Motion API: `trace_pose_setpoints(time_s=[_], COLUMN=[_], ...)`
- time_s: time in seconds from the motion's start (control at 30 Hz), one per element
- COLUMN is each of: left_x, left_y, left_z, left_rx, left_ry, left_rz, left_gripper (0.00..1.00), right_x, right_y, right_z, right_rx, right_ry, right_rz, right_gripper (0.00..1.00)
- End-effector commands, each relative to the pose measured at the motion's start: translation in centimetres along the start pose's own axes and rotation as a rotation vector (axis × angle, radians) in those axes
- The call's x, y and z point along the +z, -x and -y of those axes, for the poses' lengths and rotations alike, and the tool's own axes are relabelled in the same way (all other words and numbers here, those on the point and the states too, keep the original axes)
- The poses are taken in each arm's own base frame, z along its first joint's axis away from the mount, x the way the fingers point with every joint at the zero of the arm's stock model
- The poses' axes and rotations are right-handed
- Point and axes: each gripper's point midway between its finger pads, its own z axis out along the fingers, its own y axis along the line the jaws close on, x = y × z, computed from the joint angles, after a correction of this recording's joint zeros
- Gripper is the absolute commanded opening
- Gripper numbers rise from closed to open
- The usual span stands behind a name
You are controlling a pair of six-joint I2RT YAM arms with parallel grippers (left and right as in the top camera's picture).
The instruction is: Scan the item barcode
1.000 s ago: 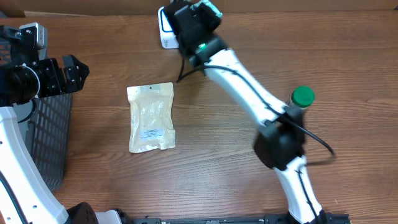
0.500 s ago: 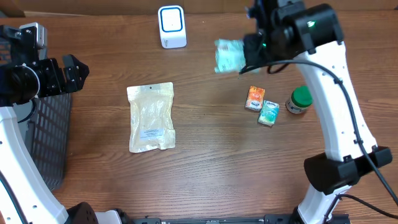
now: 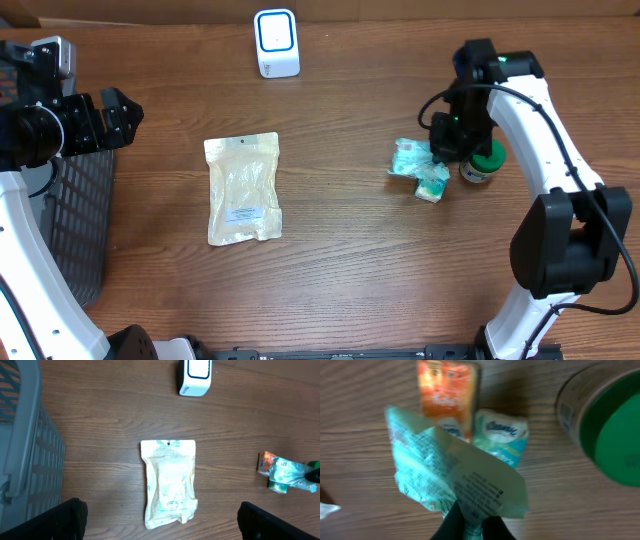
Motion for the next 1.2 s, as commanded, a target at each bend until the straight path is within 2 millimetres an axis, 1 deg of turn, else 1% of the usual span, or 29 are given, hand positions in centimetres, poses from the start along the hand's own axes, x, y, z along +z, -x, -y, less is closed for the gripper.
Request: trace_pose_setpoints(time_s=[0.0,0.03,0.07,0.13,0.17,0.23,0.27,0.3,0.37,0.43,0.53,0.6,0.7,0.87,1.17], left_x=[-0.8,-0.8,-0.8,-0.8,-0.8,-0.8,-0.8,-0.8,-0.8,-0.8,-0.8,-0.8,-0.8,-0.8,-0.8], left_y=[0.2,0.2,0.2,0.2,0.2,0.2,0.2,0.2,0.2,0.2,0.2,0.2,0.2,0.2,0.2], left_z=[0.5,0.5,0.5,0.5,0.5,0.5,0.5,0.5,0.5,0.5,0.5,0.5,0.5,0.5,0.5], left_rx=[0.037,0.038,0.038,0.038,0.037,0.038,0.037,0.038,0.038,0.037,0.037,0.038,0.038,0.038,0.038], left_ry=[-0.009,-0.008,-0.008,-0.008,-0.009,-0.008,-0.009,-0.008,-0.008,-0.009,-0.009,-0.008,-0.008,-0.008,-0.008], left_rz=[0.027,0.028,0.028,0.028,0.027,0.028,0.027,0.028,0.028,0.027,0.027,0.028,0.028,0.028,0.028], left_gripper=[1.0,1.0,1.0,1.0,1.0,0.99,1.0,0.99,0.99,1.0,0.99,1.0,1.0,0.99,1.0], right_x=[0.0,-0.1,-0.1,-0.7,-1.4,-3.4,-4.9,-6.4,-9.3,-12.6,-16.8,-18.9,-19.8,-19.7,-19.7], right_y=[-0.1,-0.1,0.0,0.0,0.0,0.1,0.2,0.3,0.3,0.2,-0.4,-1.2,-2.1,-3.2,-3.3], right_z=[-0.2,-0.2,-0.2,-0.4,-0.6,-1.8,-2.7,-3.6,-4.5,-5.0,-5.5,-5.7,-5.6,-5.3,-5.2], right_rx=[-0.058,-0.066,-0.079,-0.107,-0.118,-0.146,-0.174,-0.193,-0.211,-0.23,-0.252,-0.264,-0.268,-0.261,-0.278], right_ry=[0.006,0.006,0.007,0.011,0.02,0.073,0.117,0.155,0.196,0.21,0.226,0.235,0.237,0.231,0.227], right_rz=[0.011,0.012,0.014,0.017,0.023,0.054,0.082,0.116,0.18,0.261,0.359,0.412,0.428,0.395,0.394], right_gripper=[0.24,0.31,0.35,0.39,0.41,0.45,0.47,0.52,0.56,0.59,0.63,0.67,0.68,0.68,0.68])
